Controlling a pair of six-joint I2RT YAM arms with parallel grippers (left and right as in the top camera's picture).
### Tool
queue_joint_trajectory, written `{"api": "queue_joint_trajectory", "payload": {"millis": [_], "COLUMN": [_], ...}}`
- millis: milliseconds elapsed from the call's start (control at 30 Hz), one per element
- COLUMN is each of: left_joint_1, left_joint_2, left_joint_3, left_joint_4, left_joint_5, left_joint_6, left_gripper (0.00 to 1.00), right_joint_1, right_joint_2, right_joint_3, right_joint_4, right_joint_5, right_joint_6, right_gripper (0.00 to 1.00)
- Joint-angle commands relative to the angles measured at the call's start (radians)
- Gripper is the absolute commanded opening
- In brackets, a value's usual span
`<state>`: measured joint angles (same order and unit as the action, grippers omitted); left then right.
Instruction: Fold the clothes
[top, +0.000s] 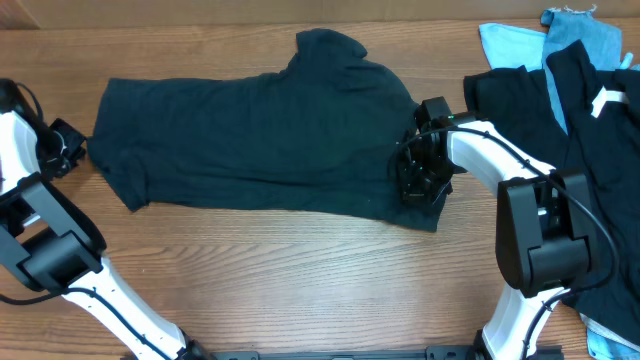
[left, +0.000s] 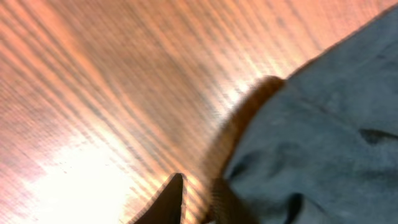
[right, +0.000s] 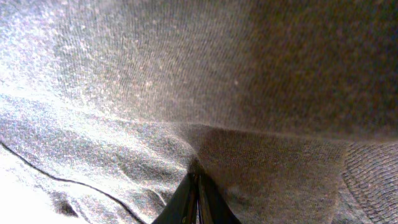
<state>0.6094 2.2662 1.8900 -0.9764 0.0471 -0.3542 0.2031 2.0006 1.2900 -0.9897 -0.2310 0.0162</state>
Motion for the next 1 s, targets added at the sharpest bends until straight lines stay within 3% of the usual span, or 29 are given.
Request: {"api": "queue_joint_trajectory", "payload": {"millis": [0,67,167,400,467,600,700,800,967], "left_joint_1": [0.007,0.007,-0.03,-0.306,-0.419,-0.494,-0.505,-0.471,-0.391], "left_joint_2": [-0.037,-0.042,-0.08,-0.138,-0.138,-0.138,-0.138,-0.138,-0.138], "left_joint_3": [0.004,0.004,0.004,0.003,-0.008,-0.066,-0.154,-0.265,-0.412], "left_joint_4": [-0.031,-0.05,-0.123,-0.236,-0.296,-0.33,-0.375,-0.367,-0.159], "left_joint_5": [-0.089,-0.069,0.075,-0.017,-0.137,-0.164,-0.275,-0.287,-0.296], "left_joint_6": [0.037,0.037,0.07,0.204,0.193,0.175,0.093,0.039,0.037], "left_gripper": [0.27,0.24,0.19,0.24,0.26,0.26,0.26,0.25,0.26], "right_joint_1": [-0.007,-0.007,-0.007,-0.008,-0.008,-0.008,-0.009,-0.009,-0.009], "right_joint_2": [0.042,0.042,0.042,0.042,0.042,0.042,0.042,0.042,0.042], "right_joint_3": [-0.021,-0.021,-0.021,-0.021,-0.021,-0.021,-0.021,-0.021,-0.021], "right_joint_4": [-0.012,-0.011,0.004,0.008,0.008,0.006,0.004,0.003,0.0], "right_joint_5": [0.066,0.066,0.065,0.065,0.066,0.073,0.073,0.073,0.073], "right_joint_6": [0.006,0.006,0.006,0.006,0.006,0.006,0.006,0.006,0.006], "right_gripper": [0.06,0.06,0.06,0.11,0.11,0.11,0.11,0.11,0.11]}}
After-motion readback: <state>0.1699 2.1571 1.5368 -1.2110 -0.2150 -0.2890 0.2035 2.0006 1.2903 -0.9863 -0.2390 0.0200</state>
